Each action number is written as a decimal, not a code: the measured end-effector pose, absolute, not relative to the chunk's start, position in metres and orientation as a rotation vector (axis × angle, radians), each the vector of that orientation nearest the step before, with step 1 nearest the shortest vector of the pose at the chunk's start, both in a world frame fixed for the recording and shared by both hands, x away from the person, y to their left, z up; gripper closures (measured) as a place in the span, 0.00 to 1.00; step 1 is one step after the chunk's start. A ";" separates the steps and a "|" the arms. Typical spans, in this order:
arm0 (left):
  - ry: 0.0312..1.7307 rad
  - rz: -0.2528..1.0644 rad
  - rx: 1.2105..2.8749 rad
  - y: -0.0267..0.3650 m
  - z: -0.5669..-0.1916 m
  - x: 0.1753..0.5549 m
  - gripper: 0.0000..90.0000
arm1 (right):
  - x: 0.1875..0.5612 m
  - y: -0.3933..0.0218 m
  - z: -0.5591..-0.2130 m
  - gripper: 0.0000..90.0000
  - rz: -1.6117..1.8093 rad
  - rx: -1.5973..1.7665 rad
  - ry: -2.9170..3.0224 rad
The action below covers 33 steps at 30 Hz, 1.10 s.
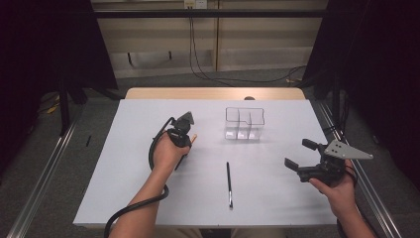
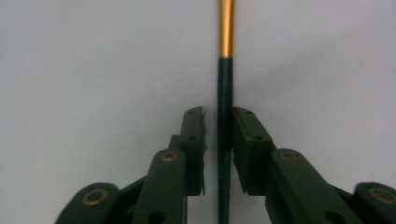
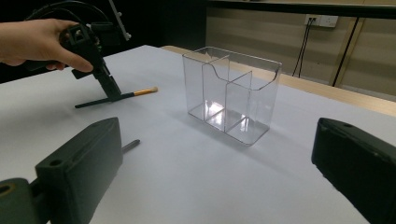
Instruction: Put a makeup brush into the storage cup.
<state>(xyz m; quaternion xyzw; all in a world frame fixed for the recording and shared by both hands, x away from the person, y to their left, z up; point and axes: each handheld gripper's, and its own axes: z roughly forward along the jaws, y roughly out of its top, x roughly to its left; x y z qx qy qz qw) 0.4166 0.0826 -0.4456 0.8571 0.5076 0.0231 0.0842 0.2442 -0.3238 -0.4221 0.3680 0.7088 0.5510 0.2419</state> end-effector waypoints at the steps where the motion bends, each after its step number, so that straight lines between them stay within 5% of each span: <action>1: 1.500 0.071 2.560 0.083 -0.446 0.415 0.87 | 0.244 -0.323 -0.422 0.02 1.507 1.005 1.940; 18: 1.470 0.050 2.510 0.097 -0.442 0.411 0.94 | 0.245 -0.322 -0.422 0.02 1.508 1.004 1.945; 33: 1.246 0.029 2.093 0.132 -0.417 0.392 0.94 | 0.248 -0.314 -0.424 0.02 1.515 1.010 1.965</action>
